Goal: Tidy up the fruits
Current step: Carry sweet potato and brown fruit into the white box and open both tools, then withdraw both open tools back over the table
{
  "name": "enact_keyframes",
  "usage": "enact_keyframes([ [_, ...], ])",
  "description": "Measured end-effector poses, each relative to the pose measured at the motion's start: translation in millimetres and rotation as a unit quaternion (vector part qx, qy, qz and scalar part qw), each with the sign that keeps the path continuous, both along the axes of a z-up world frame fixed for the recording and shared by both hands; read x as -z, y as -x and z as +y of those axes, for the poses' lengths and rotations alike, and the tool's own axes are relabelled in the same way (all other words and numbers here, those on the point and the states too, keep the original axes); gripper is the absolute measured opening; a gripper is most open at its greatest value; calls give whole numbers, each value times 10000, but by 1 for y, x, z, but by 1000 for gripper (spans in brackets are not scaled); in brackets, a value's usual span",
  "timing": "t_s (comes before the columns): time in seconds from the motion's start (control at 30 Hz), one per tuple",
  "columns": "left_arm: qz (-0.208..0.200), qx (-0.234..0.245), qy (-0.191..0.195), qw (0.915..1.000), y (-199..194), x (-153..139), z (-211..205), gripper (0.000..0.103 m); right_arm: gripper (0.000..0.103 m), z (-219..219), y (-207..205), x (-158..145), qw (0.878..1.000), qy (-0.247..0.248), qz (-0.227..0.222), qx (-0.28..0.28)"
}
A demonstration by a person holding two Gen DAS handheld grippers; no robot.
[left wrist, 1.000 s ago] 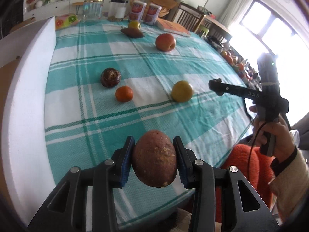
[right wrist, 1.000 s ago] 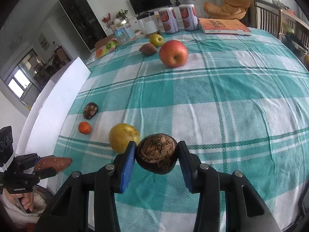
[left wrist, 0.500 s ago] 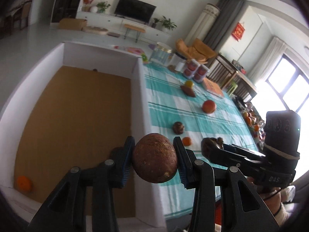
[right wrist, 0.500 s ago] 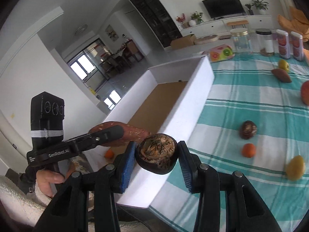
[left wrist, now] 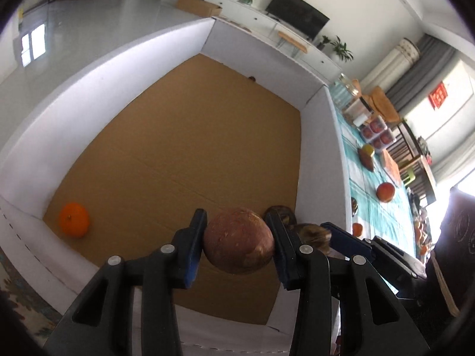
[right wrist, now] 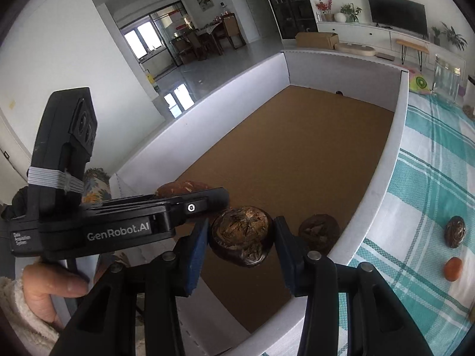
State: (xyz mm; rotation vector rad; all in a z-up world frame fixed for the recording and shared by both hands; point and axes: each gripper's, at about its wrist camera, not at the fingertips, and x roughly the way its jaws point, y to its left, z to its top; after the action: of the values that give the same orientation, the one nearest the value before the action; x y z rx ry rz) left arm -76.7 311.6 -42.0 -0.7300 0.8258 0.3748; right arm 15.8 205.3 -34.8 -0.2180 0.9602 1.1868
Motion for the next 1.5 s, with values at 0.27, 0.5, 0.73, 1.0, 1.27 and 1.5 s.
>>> enact_keyframes([
  [0.27, -739, -347, -47, 9967, 3, -34, -10, 86, 74, -94, -51, -32, 9902, -628, -269, 1218],
  [0.5, -1077, 643, -319, 9916, -23, -59, -82, 91, 98, -225, -73, -36, 9524, -90, -1122, 2832],
  [0.73, -616, 2990, 57, 9523, -97, -26, -219, 91, 99, -348, -86, 14, 8663, 662, -840, 4879],
  [1.0, -16, 2764, -1700, 9459, -154, 39, -268, 91, 99, -423, -108, 44, 8034, 498, -112, 5932],
  [1.27, 309, 2600, -1988, 9444, -177, 76, -245, 91, 100, -420, -158, 78, 7886, 1265, -27, 6018],
  [1.5, 190, 2578, -2096, 9430, -178, 78, -246, 94, 103, -417, -164, 90, 7832, 1575, 35, 6015],
])
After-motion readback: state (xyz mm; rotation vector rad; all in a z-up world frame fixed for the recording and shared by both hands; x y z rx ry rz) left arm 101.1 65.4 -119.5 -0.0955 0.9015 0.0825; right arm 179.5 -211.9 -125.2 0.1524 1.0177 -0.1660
